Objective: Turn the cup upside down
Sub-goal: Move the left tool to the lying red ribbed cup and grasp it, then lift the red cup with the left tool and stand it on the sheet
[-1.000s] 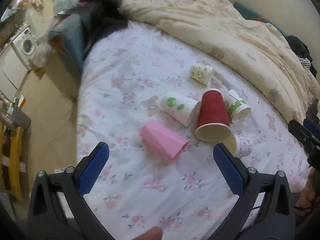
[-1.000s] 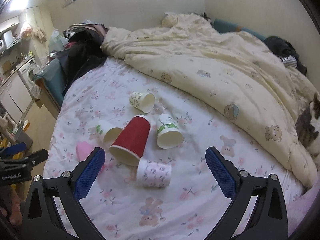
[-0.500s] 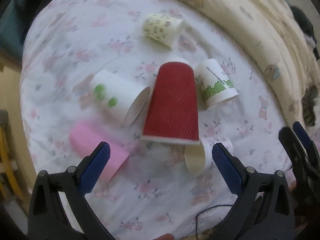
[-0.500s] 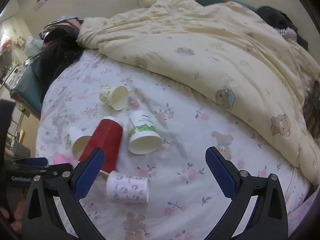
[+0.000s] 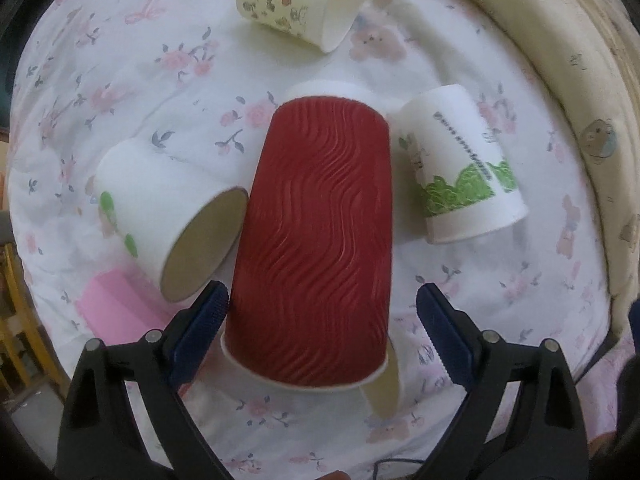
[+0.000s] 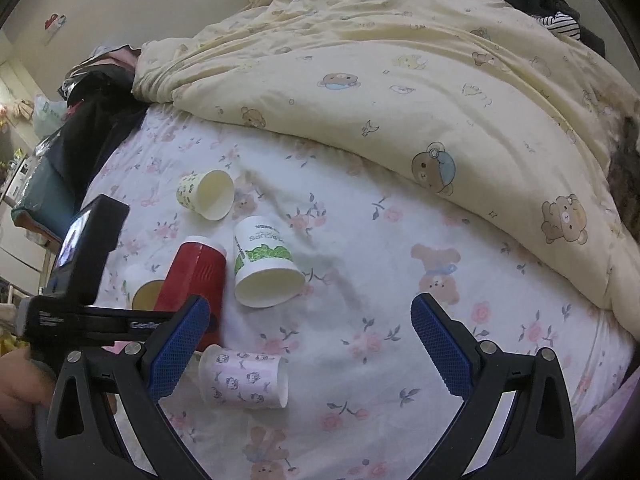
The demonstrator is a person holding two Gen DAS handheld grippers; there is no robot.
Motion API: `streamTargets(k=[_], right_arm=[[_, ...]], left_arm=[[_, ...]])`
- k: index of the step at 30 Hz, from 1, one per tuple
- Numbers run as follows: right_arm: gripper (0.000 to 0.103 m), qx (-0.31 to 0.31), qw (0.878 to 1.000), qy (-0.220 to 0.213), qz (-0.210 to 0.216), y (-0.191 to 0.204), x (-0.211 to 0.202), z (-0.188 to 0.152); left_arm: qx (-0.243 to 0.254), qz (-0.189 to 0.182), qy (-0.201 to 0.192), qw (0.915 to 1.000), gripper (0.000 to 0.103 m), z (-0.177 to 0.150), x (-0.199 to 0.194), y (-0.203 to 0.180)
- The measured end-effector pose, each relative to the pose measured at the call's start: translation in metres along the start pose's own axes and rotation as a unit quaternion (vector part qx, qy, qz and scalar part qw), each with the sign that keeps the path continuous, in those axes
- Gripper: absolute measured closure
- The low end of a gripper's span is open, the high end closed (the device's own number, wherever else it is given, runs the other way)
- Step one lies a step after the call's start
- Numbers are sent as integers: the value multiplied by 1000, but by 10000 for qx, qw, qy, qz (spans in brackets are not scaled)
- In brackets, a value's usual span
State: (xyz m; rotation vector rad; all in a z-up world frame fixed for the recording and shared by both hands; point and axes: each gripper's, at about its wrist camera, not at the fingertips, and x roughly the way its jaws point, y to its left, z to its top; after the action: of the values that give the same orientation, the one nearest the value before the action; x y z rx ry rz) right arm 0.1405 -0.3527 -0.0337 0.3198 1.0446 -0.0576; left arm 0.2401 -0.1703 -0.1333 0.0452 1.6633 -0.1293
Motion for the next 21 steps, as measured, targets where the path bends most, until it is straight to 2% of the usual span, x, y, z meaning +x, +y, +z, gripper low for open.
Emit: streamTargets(k=[2,3,8,11,21], right_arm=[[0,2,10000,7,-17,-1,0,0],[0,35,10000,23,4,-1,0,0],[0,15,10000,6,34,0,-3,0],[0,2,10000,-5,54,1,-4,0],[0,-78,9998,-53,172,8,-11,-5]], left_arm=[[-56,38,16,10000,17,2,5,1],[-83,33,19,10000,25,2,7,2],[-74,-72,-89,9999,26,-2,1,6],[-162,-269,-111,9994,26,-11,-8,12],[-115,-652,-583,9961,26,-51,-82,23]])
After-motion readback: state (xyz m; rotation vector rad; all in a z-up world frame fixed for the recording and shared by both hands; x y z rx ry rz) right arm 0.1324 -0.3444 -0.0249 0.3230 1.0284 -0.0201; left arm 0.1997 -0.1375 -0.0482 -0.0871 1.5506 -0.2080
